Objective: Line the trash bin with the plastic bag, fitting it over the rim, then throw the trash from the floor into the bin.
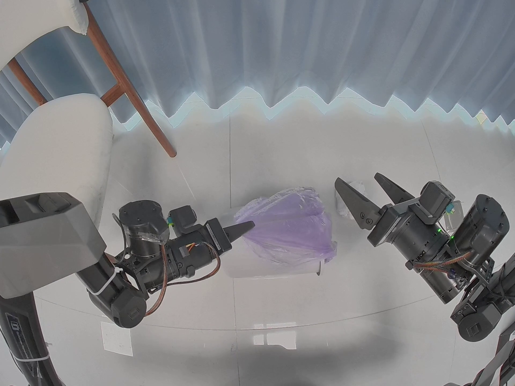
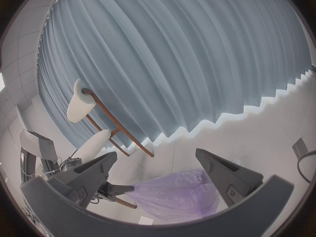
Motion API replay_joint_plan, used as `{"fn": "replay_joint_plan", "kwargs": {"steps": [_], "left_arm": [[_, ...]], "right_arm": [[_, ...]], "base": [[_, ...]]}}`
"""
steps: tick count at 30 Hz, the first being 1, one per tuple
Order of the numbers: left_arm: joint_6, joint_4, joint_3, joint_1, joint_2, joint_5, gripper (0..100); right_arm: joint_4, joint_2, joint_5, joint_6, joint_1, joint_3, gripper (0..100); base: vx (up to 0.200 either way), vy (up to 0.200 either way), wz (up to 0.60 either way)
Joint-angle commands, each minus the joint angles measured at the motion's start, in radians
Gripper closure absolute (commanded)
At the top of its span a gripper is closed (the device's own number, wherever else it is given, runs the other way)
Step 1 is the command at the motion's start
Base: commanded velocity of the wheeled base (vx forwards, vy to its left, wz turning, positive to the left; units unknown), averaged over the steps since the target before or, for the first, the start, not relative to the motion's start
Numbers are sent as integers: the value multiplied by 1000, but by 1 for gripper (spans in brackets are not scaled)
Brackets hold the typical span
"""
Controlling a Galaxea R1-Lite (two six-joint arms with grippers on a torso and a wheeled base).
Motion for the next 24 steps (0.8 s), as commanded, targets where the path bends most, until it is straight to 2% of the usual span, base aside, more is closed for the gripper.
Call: {"fn": "replay_joint_plan", "kwargs": {"steps": [1,4,6,8,9,10,13,18,19,21,24], "left_arm": [[-4,-136,51,8,102,-3,100],[-5,-152,54,2,99,-3,100],[-5,-152,51,-3,94,-3,100],[-5,-152,45,-6,84,-3,100],[-4,-150,32,-6,64,-4,100],[-4,-149,20,-6,55,-4,100],[-2,-144,-11,-4,48,-4,100],[-13,-61,-61,-4,36,-49,100],[-13,-55,-61,-4,33,-63,0],[-13,-58,-64,-4,33,-72,0],[-13,-67,-55,-7,7,-70,0]], "right_arm": [[40,30,2,62,-35,-11,0],[136,68,34,183,-100,-49,0],[230,81,76,226,-164,-60,0],[284,82,103,231,-206,-69,0],[350,88,148,242,-253,-89,0],[373,96,169,252,-269,-98,0],[396,130,186,286,-296,-140,0],[397,314,197,274,-357,-278,0],[397,344,201,274,-365,-298,0],[392,377,215,275,-371,-318,0],[391,441,323,289,-391,-384,0]], "base": [[0,0,0],[0,0,0],[0,0,0],[0,0,0],[0,0,0],[0,0,0],[0,0,0],[0,0,0],[0,0,0],[0,0,0],[0,0,0]]}}
